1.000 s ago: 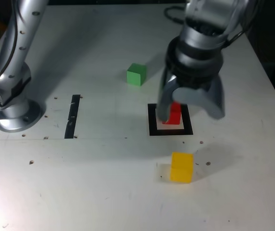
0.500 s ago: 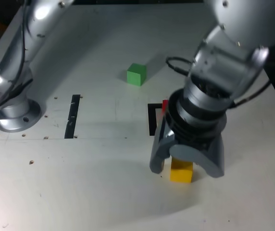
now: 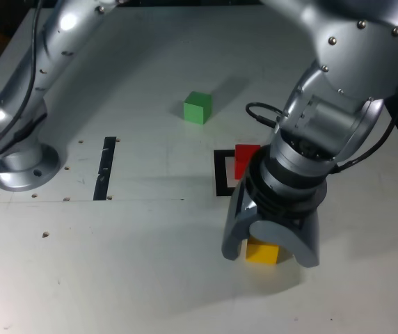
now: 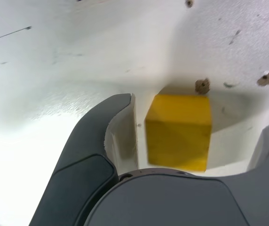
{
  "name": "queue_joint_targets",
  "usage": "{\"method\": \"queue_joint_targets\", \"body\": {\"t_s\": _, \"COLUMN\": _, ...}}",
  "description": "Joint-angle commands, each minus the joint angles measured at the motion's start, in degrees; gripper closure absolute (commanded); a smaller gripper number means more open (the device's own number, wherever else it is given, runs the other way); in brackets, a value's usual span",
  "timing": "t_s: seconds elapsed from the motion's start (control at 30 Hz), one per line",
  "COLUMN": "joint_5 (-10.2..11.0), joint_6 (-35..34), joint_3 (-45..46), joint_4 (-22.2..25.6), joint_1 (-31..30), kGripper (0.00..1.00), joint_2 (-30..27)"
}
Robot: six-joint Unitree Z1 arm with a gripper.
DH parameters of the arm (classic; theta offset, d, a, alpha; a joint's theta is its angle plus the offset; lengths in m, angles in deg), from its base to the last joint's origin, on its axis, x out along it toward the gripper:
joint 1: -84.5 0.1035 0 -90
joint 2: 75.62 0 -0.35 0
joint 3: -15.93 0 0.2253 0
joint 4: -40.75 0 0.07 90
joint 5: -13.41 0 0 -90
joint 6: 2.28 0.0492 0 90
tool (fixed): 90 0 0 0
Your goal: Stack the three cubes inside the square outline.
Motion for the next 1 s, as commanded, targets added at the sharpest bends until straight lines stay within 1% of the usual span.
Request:
{"method": "queue_joint_targets", "body": {"t_s": 0.0, "joint_5": 0.1, "joint_6": 0.1, "joint_3": 1.0, "joint_4": -1.4, "joint_1": 0.3, "kGripper": 0.18, "joint_2": -0.3}}
{"method": "queue_joint_targets", "body": {"t_s": 0.13, "joint_5": 0.4, "joint_6": -0.2, "joint_3": 2.2, "joint_4": -1.7, "joint_1": 0.6, "kGripper": 0.28, "joint_2": -0.6}}
{"method": "queue_joint_targets", "body": {"t_s": 0.23, "joint_5": 0.5, "joint_6": -0.6, "joint_3": 3.0, "joint_4": -1.8, "joint_1": 0.9, "kGripper": 0.38, "joint_2": -0.9}}
{"method": "queue_joint_targets", "body": {"t_s": 0.33, "joint_5": 0.0, "joint_6": -0.9, "joint_3": 3.9, "joint_4": -2.3, "joint_1": 1.3, "kGripper": 0.53, "joint_2": -1.2}}
{"method": "queue_joint_targets", "body": {"t_s": 0.43, "joint_5": -1.0, "joint_6": -1.1, "joint_3": 4.8, "joint_4": -4.0, "joint_1": 1.6, "kGripper": 0.69, "joint_2": -1.2}}
{"method": "queue_joint_targets", "body": {"t_s": 0.53, "joint_5": -1.6, "joint_6": -1.4, "joint_3": 5.0, "joint_4": -5.5, "joint_1": 1.7, "kGripper": 0.80, "joint_2": -1.1}}
{"method": "queue_joint_targets", "body": {"t_s": 0.63, "joint_5": -1.6, "joint_6": -1.6, "joint_3": 4.5, "joint_4": -5.6, "joint_1": 1.7, "kGripper": 0.84, "joint_2": -1.2}}
{"method": "queue_joint_targets", "body": {"t_s": 0.97, "joint_5": -0.8, "joint_6": -2.1, "joint_3": 3.2, "joint_4": -5.2, "joint_1": 1.8, "kGripper": 0.84, "joint_2": -0.9}}
